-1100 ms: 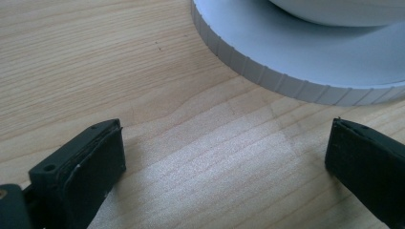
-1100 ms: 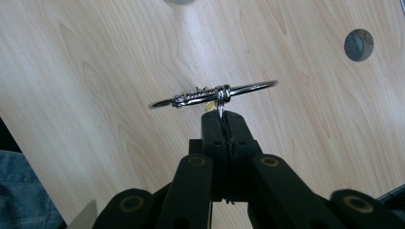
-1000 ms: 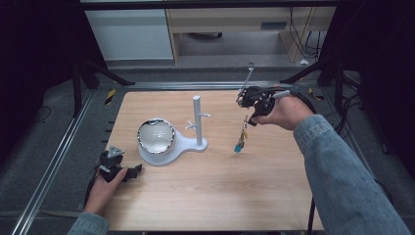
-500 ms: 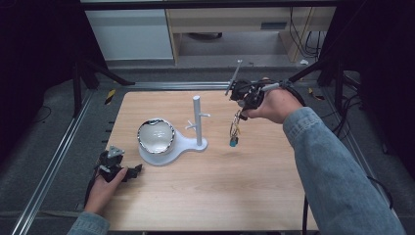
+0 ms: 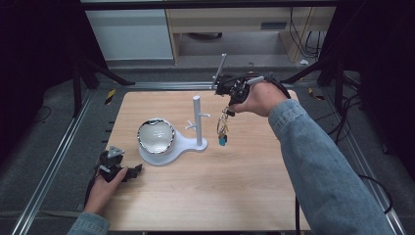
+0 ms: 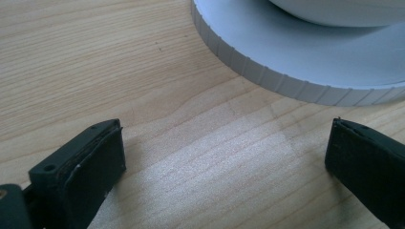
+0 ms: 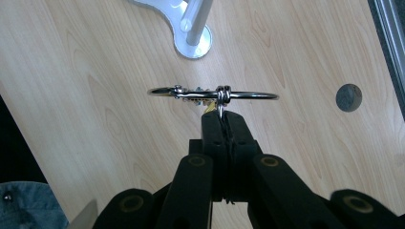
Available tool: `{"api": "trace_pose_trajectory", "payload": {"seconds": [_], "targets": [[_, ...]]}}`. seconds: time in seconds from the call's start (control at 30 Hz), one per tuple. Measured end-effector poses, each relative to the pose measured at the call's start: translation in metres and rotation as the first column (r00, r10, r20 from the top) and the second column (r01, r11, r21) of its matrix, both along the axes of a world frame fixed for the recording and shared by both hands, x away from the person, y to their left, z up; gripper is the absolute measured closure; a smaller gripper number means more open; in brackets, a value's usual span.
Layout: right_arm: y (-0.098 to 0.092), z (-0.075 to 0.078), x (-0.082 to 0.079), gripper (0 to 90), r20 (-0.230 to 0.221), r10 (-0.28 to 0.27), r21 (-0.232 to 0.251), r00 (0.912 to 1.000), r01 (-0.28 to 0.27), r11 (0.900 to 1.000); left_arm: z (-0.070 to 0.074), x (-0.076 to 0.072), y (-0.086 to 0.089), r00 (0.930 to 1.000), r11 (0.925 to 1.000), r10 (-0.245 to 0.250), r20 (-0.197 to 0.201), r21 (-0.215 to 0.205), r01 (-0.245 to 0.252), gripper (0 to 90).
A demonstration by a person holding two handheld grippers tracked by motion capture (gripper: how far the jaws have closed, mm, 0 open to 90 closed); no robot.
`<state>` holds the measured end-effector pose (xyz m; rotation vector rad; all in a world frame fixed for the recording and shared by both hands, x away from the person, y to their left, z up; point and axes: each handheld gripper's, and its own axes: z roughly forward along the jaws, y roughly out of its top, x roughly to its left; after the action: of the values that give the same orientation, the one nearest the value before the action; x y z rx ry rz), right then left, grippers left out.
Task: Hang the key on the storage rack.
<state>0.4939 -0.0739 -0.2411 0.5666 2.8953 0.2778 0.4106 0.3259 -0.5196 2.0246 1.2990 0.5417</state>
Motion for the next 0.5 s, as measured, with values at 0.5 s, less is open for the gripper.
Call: {"api": "trace_pose_trajectory", "payload": {"seconds": [0.5], "targets": [[0.012,0.000,0.007,89.2,-0.007,0.005,0.012,1.0000,-0.004,1.000,0.000,0.000,0.000,1.0000,1.0000,0.001,0.000,0.000,-0.001,0.0]]}}
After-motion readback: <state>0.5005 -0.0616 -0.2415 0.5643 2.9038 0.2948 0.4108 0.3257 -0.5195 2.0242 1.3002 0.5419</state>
